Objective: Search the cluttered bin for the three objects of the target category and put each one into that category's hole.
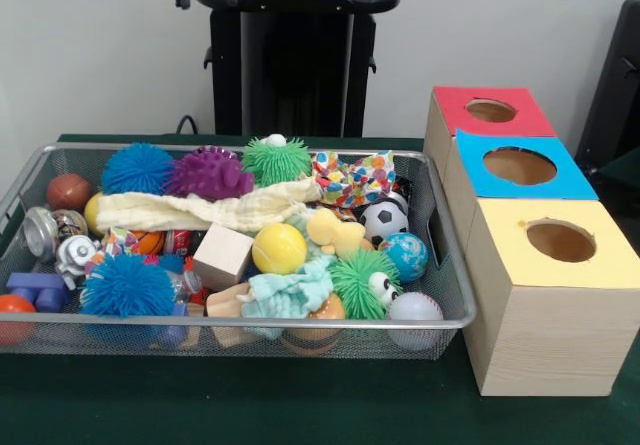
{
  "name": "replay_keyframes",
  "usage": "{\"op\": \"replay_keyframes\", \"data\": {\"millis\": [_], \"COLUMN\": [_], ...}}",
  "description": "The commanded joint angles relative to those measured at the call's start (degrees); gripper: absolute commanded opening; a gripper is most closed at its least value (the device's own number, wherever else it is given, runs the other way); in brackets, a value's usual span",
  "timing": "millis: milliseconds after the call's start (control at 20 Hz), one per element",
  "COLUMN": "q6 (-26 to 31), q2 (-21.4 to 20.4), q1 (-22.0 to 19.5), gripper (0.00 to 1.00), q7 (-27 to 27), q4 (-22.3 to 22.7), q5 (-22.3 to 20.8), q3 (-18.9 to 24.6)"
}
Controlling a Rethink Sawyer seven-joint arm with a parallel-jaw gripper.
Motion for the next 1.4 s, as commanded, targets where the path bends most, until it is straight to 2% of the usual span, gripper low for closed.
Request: {"op": "replay_keyframes", "data": {"millis": [50, 250, 600, 1000, 1150, 1400], "q6": [12.5, 15.5, 20.2, 22.9, 25.7, 29.0], "q2": [13.6, 17.8, 24.3, 30.5, 33.4, 36.9], "q1": [7.4, 11.1, 15.7, 16.9, 17.1, 18.6], "gripper": [1.00, 1.00, 1.00, 1.00, 1.00, 1.00], "q7": [-12.4, -10.4, -6.7, -4.5, -4.8, -4.4], "q4": [3.7, 3.5, 3.8, 3.4, 3.5, 3.6], "q5": [13.7, 16.6, 19.4, 20.0, 22.1, 24.6], "q3": [-2.9, -4.3, -5.7, -6.3, -4.6, -4.2]}}
